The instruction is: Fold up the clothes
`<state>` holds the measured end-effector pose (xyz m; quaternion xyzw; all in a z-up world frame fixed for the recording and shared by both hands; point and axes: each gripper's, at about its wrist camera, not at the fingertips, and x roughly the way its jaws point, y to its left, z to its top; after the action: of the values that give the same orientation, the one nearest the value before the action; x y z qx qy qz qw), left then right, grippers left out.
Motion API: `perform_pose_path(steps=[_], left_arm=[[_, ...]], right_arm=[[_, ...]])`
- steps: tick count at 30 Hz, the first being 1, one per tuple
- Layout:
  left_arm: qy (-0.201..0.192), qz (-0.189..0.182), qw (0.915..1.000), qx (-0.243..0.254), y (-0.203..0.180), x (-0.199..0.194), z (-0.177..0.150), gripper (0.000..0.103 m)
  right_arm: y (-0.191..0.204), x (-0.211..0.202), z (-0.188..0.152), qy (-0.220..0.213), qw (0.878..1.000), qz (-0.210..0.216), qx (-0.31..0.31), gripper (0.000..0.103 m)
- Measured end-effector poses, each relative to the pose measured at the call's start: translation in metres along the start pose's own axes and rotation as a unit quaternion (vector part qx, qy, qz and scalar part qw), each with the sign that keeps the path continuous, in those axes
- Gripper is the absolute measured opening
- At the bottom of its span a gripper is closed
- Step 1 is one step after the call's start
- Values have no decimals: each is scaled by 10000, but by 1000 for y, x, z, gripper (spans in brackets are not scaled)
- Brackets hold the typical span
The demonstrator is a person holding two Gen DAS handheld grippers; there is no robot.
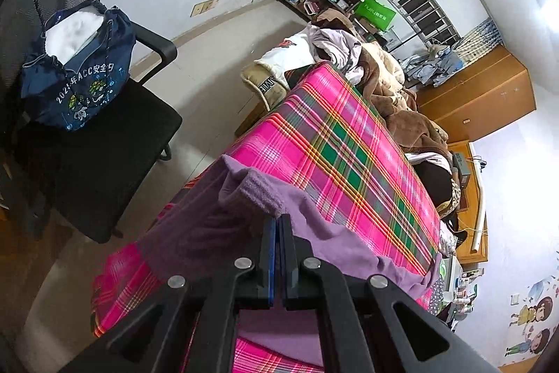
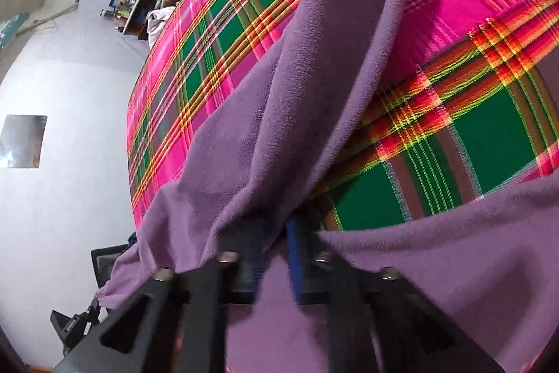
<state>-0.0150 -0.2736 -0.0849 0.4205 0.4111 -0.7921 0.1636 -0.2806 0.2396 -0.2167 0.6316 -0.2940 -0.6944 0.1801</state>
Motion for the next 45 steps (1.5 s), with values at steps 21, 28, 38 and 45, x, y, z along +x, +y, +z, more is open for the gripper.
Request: perform_pose_path(steps=[21,28,38,45], left_arm=[[716,780,9944,-17,55,36,-32,2],[993,1027,9897,-63,74,55,-48,2],[808,1037,9910,249,71,46,-36,2],[1071,1232,9862,269,87,65,-46,2]], right_arm=[[-11,-65,-68,-51,9999,-88,-133,2],[-34,-54,-91,128,9997,-187,59,2],[-41,-52,-108,332,9993,-185,11,2],[-50,-37,-112,478,9978,-451,22,2]])
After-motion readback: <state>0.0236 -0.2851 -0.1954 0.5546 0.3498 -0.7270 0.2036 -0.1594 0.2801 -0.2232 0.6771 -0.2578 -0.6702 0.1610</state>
